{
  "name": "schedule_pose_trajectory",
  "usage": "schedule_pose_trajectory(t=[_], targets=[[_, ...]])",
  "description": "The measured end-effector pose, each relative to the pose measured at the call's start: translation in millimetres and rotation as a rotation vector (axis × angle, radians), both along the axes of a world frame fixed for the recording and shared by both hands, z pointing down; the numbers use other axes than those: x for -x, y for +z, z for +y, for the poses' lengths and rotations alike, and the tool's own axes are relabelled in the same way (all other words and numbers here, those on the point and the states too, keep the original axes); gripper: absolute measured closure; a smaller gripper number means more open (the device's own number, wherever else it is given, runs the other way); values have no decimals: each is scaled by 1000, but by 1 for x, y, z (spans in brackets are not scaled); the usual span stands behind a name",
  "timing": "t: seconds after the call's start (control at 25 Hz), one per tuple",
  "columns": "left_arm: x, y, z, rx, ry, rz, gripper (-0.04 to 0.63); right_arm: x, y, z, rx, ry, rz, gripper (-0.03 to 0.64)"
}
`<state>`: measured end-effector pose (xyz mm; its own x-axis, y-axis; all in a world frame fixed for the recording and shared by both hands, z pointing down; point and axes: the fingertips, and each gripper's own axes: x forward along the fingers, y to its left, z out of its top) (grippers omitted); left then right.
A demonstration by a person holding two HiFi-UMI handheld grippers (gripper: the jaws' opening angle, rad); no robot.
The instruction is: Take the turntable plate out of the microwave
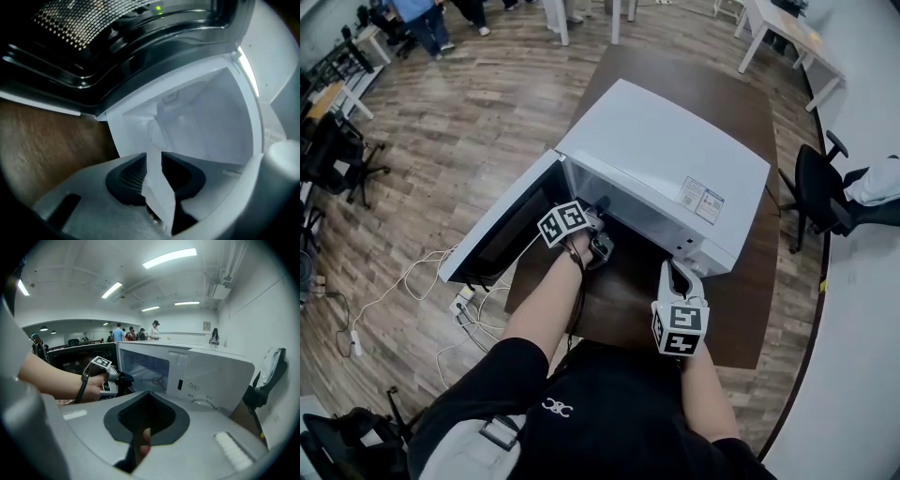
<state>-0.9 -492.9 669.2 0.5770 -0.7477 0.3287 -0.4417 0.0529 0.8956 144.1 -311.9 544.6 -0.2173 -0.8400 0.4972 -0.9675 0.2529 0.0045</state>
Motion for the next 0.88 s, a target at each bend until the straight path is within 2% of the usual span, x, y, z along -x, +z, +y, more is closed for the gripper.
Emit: schedule_pose_trajectory(t=[0.08,0.28,0.52,0.6,0.76,0.88], targets=[[-1,-1,-4,19,-9,53,494,1,0,-2,1,-5,8,607],[-1,-2,-11,50,-21,120,486,5,1,-4,-3,-16,23,607],[-1,-3,-14,85,-51,236,499,4,1,-4,-1,-14,33,607],[-3,-2,-15,88,-46,242,486,3,2,-4,1,-14,36,607],[-10,-3,-15,90,-13,199,474,3,2,-3,0,-15,38,607],[-12,-4,-15,103,-13,210,469,4,2,-3,0,-21,38,607]])
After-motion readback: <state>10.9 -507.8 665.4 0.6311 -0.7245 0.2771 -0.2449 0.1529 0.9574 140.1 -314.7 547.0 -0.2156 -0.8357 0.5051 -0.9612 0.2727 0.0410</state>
